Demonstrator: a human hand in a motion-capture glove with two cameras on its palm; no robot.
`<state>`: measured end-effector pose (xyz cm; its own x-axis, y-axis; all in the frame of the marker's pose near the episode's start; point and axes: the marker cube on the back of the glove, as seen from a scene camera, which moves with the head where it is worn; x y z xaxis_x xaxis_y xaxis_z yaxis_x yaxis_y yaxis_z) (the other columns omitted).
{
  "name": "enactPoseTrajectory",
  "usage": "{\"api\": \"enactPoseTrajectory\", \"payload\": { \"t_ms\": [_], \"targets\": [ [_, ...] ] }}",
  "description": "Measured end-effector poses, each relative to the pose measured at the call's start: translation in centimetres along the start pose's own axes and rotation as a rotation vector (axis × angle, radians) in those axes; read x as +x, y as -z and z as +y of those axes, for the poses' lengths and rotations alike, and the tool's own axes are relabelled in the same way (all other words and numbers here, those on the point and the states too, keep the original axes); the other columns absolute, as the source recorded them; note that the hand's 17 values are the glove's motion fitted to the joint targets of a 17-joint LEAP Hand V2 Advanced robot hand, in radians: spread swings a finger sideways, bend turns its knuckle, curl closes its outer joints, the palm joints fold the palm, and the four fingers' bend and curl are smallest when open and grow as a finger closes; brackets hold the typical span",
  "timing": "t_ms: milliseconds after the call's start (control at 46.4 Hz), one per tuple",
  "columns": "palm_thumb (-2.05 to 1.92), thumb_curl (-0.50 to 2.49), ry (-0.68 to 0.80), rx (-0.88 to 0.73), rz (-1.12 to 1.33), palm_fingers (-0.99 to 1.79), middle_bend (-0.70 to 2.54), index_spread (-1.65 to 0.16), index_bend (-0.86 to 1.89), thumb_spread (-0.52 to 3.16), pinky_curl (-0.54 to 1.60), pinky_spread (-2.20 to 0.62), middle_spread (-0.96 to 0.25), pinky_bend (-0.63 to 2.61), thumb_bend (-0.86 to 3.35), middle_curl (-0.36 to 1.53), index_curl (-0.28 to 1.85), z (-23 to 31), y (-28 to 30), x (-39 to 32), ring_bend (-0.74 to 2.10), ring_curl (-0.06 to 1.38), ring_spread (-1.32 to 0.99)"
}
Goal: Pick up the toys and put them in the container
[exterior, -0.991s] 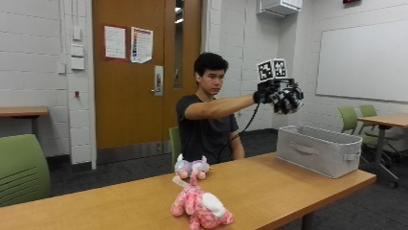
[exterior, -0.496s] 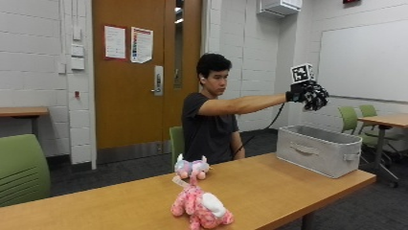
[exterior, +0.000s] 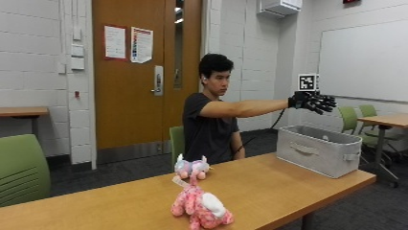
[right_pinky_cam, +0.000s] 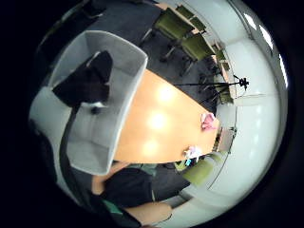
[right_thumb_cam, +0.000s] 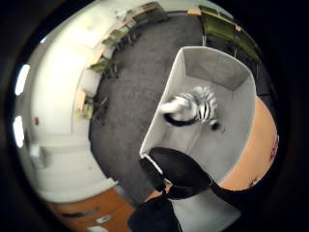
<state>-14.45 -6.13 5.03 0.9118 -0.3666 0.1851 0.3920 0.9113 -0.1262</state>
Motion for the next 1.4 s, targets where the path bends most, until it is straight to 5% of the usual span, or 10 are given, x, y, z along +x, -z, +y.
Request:
{"api": "enactPoseTrajectory", "payload": {
  "t_ms": [172, 345, 970, 1401],
  "targets": [
    [-0.05, 0.42, 0.075, 0.045, 0.083, -0.14, 0.20, -0.28, 0.10, 0.99, 0.41, -0.13, -0.04, 1.35, -0.07, 0.43, 0.05, 2.2, 1.1, 2.6, 0.80, 0.27, -0.11],
    [-0.07, 0.37, -0.034, 0.070, 0.111, -0.10, 0.24, -0.28, 0.08, 1.00, 0.38, -0.09, -0.03, 1.29, -0.07, 0.44, 0.07, 6.3, 3.0, -1.9, 0.78, 0.26, -0.11],
    [-0.09, 0.26, -0.329, 0.029, 0.097, -0.10, 0.23, -0.30, 0.14, 0.99, 0.29, -0.04, -0.09, 1.00, -0.08, 0.43, 0.17, 26.8, 2.5, 24.3, 0.58, 0.22, -0.17],
    [-0.13, 0.21, -0.480, -0.016, 0.051, -0.08, 0.22, -0.31, 0.17, 0.92, 0.27, -0.03, -0.13, 0.84, -0.10, 0.43, 0.22, 37.8, -7.2, 35.2, 0.42, 0.20, -0.23]
  ]
}}
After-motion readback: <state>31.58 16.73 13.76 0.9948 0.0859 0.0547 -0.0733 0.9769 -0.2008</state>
